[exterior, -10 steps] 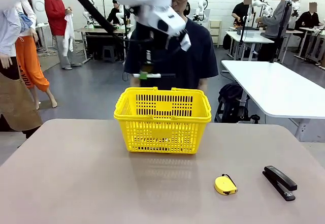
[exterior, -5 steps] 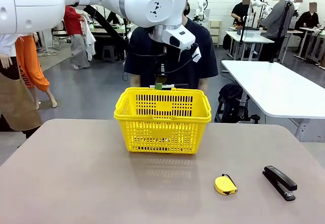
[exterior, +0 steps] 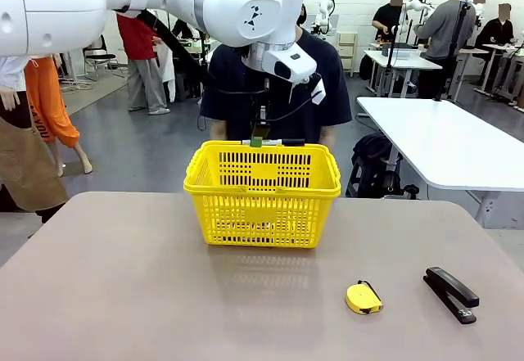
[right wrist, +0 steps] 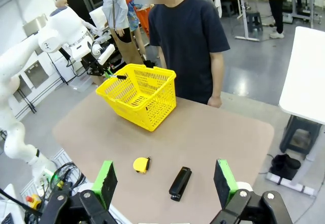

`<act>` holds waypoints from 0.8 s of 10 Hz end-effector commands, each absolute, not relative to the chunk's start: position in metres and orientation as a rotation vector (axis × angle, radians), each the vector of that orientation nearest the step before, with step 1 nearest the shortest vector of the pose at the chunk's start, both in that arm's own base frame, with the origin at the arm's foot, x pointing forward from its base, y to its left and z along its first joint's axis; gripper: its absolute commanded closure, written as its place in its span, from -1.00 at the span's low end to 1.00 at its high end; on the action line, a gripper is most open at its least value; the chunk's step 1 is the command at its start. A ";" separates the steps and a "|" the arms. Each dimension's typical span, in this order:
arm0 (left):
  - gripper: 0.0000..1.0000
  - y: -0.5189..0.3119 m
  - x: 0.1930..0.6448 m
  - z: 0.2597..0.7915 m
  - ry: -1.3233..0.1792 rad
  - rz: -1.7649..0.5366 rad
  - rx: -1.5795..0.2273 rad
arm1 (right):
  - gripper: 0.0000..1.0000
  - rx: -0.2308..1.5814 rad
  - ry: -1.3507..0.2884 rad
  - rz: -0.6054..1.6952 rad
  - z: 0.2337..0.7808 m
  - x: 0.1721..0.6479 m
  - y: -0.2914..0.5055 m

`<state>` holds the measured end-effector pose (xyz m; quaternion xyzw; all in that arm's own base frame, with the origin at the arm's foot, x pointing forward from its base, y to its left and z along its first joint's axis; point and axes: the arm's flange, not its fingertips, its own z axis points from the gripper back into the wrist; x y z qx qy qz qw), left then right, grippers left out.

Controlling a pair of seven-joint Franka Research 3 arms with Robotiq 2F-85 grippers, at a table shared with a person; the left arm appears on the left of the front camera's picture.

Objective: Place the items the person wants into the basket.
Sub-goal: Pick up the item the person points to and place it in the Market Basket.

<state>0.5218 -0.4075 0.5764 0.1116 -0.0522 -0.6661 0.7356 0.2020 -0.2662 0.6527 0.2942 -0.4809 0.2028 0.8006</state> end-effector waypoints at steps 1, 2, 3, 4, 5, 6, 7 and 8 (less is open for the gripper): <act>0.78 -0.402 0.544 0.530 -0.041 -1.557 0.133 | -1.00 0.643 -1.057 0.447 0.652 0.204 -0.266; 0.78 -0.405 0.544 0.520 -0.045 -1.569 0.121 | -1.00 0.643 -1.057 0.447 0.652 0.204 -0.266; 0.78 -0.406 0.548 0.517 -0.069 -1.576 0.140 | -1.00 0.643 -1.057 0.447 0.652 0.204 -0.266; 0.78 -0.407 0.554 0.509 -0.077 -1.564 0.153 | -1.00 0.643 -1.057 0.447 0.652 0.204 -0.266; 0.78 -0.408 0.555 0.500 -0.077 -1.558 0.155 | -1.00 0.643 -1.057 0.447 0.652 0.204 -0.266; 0.78 -0.409 0.558 0.494 -0.075 -1.562 0.159 | -1.00 0.643 -1.057 0.447 0.652 0.204 -0.266; 0.78 -0.410 0.562 0.495 -0.063 -1.562 0.154 | -1.00 0.643 -1.057 0.447 0.652 0.204 -0.266; 0.78 -0.411 0.564 0.494 -0.069 -1.562 0.150 | -1.00 0.643 -1.057 0.447 0.652 0.204 -0.266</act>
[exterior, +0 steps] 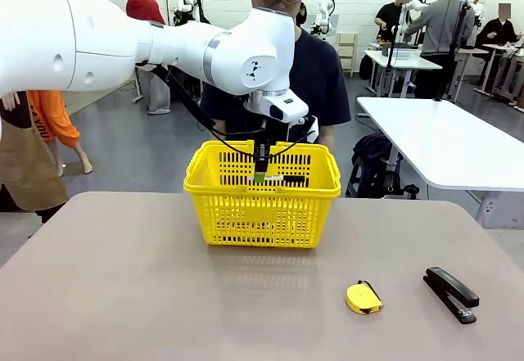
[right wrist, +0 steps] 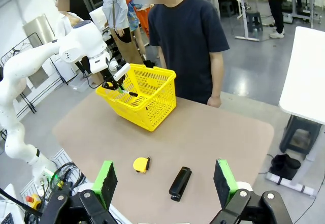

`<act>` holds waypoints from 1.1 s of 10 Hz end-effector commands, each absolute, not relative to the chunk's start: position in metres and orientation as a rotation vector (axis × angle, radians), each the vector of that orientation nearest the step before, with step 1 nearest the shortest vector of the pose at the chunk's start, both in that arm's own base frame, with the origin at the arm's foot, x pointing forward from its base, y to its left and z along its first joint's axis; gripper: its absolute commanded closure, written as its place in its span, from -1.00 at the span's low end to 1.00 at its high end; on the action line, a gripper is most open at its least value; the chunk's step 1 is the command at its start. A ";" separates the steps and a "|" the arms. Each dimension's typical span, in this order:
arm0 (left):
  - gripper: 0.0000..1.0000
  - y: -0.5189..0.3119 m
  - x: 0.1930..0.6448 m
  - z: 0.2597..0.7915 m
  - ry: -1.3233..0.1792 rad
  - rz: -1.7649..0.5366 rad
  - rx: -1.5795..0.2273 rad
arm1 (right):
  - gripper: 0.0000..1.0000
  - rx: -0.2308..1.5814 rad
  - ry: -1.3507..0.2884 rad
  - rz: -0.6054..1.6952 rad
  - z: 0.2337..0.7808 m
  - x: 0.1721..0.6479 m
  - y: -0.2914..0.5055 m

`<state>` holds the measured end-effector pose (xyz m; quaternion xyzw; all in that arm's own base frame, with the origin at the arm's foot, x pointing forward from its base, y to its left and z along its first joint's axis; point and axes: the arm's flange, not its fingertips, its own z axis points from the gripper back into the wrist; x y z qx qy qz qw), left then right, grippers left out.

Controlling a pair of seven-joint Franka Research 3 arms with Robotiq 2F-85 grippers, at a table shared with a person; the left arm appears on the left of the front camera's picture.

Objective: Place the items the person wants into the basket.
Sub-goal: Pick up the item the person points to and place it in the Market Basket.

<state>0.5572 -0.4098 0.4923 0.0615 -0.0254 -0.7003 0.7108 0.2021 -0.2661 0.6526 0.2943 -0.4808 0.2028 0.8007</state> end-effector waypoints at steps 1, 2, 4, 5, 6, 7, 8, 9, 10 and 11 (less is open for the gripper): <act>-0.42 -0.411 0.561 0.492 -0.082 -1.564 0.140 | -1.00 0.643 -1.057 0.447 0.652 0.204 -0.266; -0.42 -0.411 0.561 0.494 -0.088 -1.565 0.145 | -1.00 0.643 -1.057 0.447 0.652 0.204 -0.266; -0.49 -0.409 0.563 0.495 -0.089 -1.565 0.153 | -1.00 0.643 -1.057 0.447 0.652 0.204 -0.266; -1.00 -0.410 0.560 0.493 -0.091 -1.563 0.153 | -1.00 0.643 -1.057 0.447 0.652 0.204 -0.266; -1.00 -0.408 0.563 0.495 -0.088 -1.566 0.152 | -1.00 0.643 -1.057 0.447 0.652 0.204 -0.266; -1.00 -0.407 0.564 0.496 -0.089 -1.572 0.154 | -1.00 0.643 -1.057 0.447 0.652 0.204 -0.266; -1.00 -0.408 0.562 0.495 -0.090 -1.567 0.157 | -1.00 0.643 -1.057 0.447 0.652 0.204 -0.266; -0.62 -0.399 0.564 0.507 -0.091 -1.524 0.147 | -1.00 0.643 -1.057 0.447 0.652 0.204 -0.266; -0.62 -0.372 0.552 0.538 -0.175 -1.498 0.111 | -1.00 0.643 -1.057 0.447 0.652 0.204 -0.266; -0.62 -0.335 0.522 0.570 -0.266 -1.512 0.069 | -1.00 0.643 -1.057 0.447 0.652 0.204 -0.266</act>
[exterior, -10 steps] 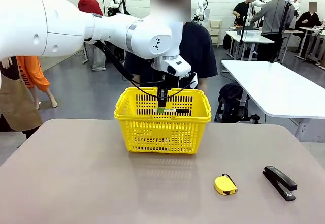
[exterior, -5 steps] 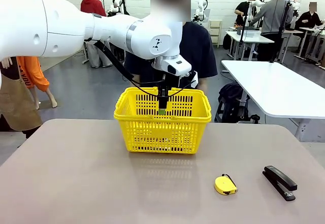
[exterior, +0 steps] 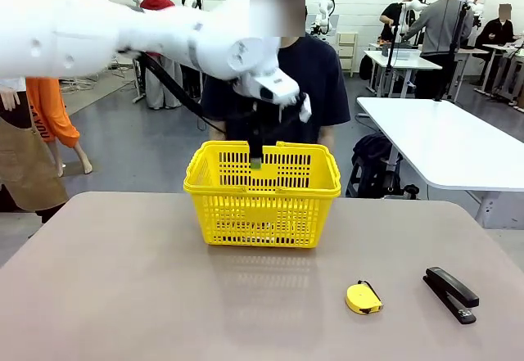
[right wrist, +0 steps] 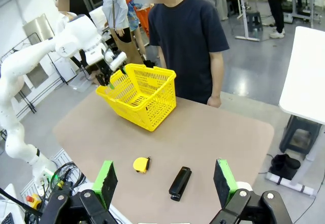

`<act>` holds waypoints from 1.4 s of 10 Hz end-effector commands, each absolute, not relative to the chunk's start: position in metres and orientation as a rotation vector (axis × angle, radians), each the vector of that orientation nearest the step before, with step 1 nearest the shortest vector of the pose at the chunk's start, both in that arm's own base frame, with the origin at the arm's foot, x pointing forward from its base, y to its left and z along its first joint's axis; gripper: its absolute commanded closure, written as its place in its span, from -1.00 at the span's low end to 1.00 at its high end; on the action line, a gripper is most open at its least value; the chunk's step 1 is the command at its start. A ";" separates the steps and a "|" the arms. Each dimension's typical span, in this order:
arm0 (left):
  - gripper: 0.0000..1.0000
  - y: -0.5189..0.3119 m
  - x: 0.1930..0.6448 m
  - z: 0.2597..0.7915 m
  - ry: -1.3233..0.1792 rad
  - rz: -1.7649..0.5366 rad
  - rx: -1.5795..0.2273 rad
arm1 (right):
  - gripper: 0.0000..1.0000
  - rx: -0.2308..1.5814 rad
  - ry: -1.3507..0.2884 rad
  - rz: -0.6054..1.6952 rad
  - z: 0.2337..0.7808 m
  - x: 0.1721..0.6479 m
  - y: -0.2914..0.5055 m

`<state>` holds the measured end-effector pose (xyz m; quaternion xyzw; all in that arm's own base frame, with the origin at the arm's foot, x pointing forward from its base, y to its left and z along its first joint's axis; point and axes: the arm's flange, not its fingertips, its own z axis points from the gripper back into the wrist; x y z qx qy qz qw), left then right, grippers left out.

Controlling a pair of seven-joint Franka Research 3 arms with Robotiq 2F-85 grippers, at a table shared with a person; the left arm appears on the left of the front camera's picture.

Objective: Place the items the person wants into the basket.
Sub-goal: Pick up the item the person points to and place it in the Market Basket.

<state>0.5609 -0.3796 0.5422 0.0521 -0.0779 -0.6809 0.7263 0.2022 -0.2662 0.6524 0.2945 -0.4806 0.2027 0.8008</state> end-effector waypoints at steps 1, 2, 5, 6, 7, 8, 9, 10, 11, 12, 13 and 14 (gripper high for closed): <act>-0.62 -0.299 0.470 0.583 -0.348 -1.500 0.074 | -1.00 0.643 -1.057 0.447 0.652 0.204 -0.266; -0.62 -0.256 0.422 0.587 -0.404 -1.447 0.101 | -1.00 0.643 -1.057 0.447 0.652 0.204 -0.266; -0.62 -0.180 0.362 0.561 -0.435 -1.239 0.103 | -1.00 0.643 -1.057 0.447 0.652 0.204 -0.266; -0.62 -0.156 0.358 0.557 -0.431 -1.176 0.074 | -1.00 0.643 -1.057 0.447 0.652 0.204 -0.266; -0.62 -0.138 0.347 0.552 -0.447 -1.113 0.060 | -1.00 0.643 -1.057 0.447 0.652 0.204 -0.266; -0.62 -0.130 0.337 0.549 -0.452 -1.081 0.057 | -1.00 0.643 -1.057 0.447 0.652 0.204 -0.266; -0.62 -0.129 0.335 0.551 -0.446 -1.073 0.071 | -1.00 0.643 -1.057 0.447 0.652 0.204 -0.266; -0.62 -0.129 0.340 0.557 -0.424 -1.077 0.085 | -1.00 0.643 -1.057 0.447 0.652 0.204 -0.266; -0.62 -0.144 0.341 0.555 -0.368 -1.056 0.188 | -1.00 0.643 -1.057 0.447 0.652 0.204 -0.266; -0.62 -0.119 0.334 0.546 -0.428 -1.083 0.054 | -1.00 0.643 -1.057 0.447 0.652 0.204 -0.266; -0.62 -0.119 0.334 0.546 -0.428 -1.083 0.054 | -1.00 0.643 -1.057 0.447 0.652 0.204 -0.266; -0.62 -0.119 0.334 0.546 -0.428 -1.083 0.054 | -1.00 0.643 -1.057 0.447 0.652 0.204 -0.266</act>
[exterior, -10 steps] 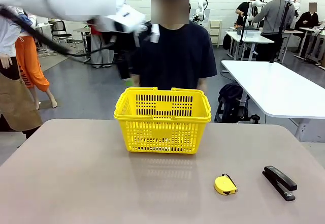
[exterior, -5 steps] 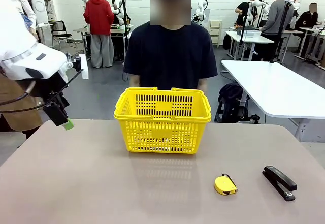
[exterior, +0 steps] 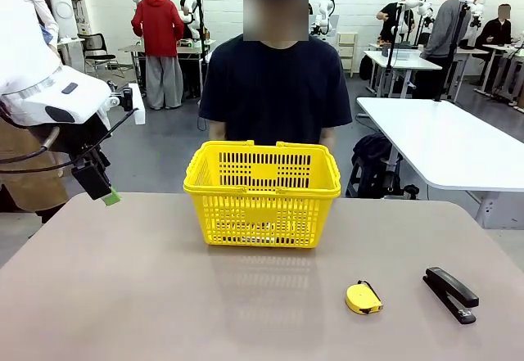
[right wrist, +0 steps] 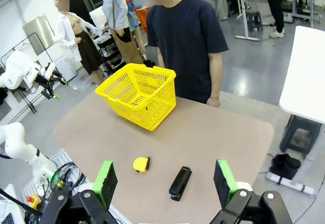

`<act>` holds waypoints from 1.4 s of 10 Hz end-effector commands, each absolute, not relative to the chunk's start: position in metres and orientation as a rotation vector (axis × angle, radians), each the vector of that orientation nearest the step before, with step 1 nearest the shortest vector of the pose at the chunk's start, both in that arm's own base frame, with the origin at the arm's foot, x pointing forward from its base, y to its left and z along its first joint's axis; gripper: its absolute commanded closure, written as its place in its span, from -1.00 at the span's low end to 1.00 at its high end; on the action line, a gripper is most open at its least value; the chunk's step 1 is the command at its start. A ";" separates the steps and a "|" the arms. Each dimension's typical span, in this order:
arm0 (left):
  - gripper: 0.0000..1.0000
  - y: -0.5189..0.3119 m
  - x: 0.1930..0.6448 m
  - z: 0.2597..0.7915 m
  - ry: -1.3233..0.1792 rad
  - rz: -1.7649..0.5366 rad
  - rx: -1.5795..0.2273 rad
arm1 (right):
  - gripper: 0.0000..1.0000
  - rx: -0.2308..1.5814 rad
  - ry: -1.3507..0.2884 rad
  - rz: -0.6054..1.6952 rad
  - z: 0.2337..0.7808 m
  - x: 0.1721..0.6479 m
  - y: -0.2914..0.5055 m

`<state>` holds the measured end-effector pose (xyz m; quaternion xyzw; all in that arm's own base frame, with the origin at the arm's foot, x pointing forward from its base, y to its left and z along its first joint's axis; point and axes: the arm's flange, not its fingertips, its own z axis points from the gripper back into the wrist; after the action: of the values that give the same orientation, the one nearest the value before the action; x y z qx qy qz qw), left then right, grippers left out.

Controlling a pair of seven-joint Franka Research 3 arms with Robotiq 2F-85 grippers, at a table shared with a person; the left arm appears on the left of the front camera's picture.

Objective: Place the items the person wants into the basket.
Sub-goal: Pick up the item the person points to and place it in the Market Basket.

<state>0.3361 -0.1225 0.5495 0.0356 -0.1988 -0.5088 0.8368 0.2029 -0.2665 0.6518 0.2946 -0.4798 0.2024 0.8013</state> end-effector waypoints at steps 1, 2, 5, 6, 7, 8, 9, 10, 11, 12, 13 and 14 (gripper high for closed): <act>-0.62 -0.119 0.334 0.546 -0.428 -1.083 0.054 | -1.00 0.643 -1.057 0.447 0.652 0.204 -0.266; -0.62 -0.119 0.334 0.546 -0.428 -1.083 0.054 | -1.00 0.643 -1.057 0.447 0.652 0.204 -0.266; -1.00 -0.091 0.340 0.563 -0.457 -1.122 -0.131 | -1.00 0.643 -1.057 0.447 0.652 0.204 -0.266; -1.00 -0.054 0.336 0.584 -0.503 -1.172 -0.377 | -1.00 0.643 -1.057 0.447 0.652 0.204 -0.266; -1.00 -0.011 0.324 0.608 -0.590 -1.198 -0.573 | -1.00 0.643 -1.057 0.447 0.652 0.204 -0.266; -1.00 0.030 0.318 0.627 -0.646 -1.218 -0.648 | -1.00 0.643 -1.057 0.447 0.652 0.204 -0.266; -1.00 0.069 0.311 0.640 -0.696 -1.225 -0.715 | -1.00 0.643 -1.057 0.447 0.652 0.204 -0.266; -1.00 0.104 0.302 0.639 -0.769 -1.203 -0.732 | -1.00 0.643 -1.057 0.447 0.652 0.204 -0.266; -1.00 0.135 0.301 0.634 -0.805 -1.166 -0.709 | -1.00 0.643 -1.057 0.447 0.652 0.204 -0.266; -1.00 0.163 0.302 0.626 -0.813 -1.130 -0.687 | -1.00 0.643 -1.057 0.447 0.652 0.204 -0.266; -1.00 0.181 0.297 0.616 -0.814 -1.100 -0.641 | -1.00 0.643 -1.057 0.447 0.652 0.204 -0.266; -1.00 0.194 0.290 0.608 -0.824 -1.072 -0.589 | -1.00 0.643 -1.057 0.447 0.652 0.204 -0.266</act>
<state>0.2864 0.1987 0.6122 -0.2914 -0.3711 -0.4916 0.7319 0.2029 -0.2669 0.6516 0.2944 -0.4796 0.2022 0.8015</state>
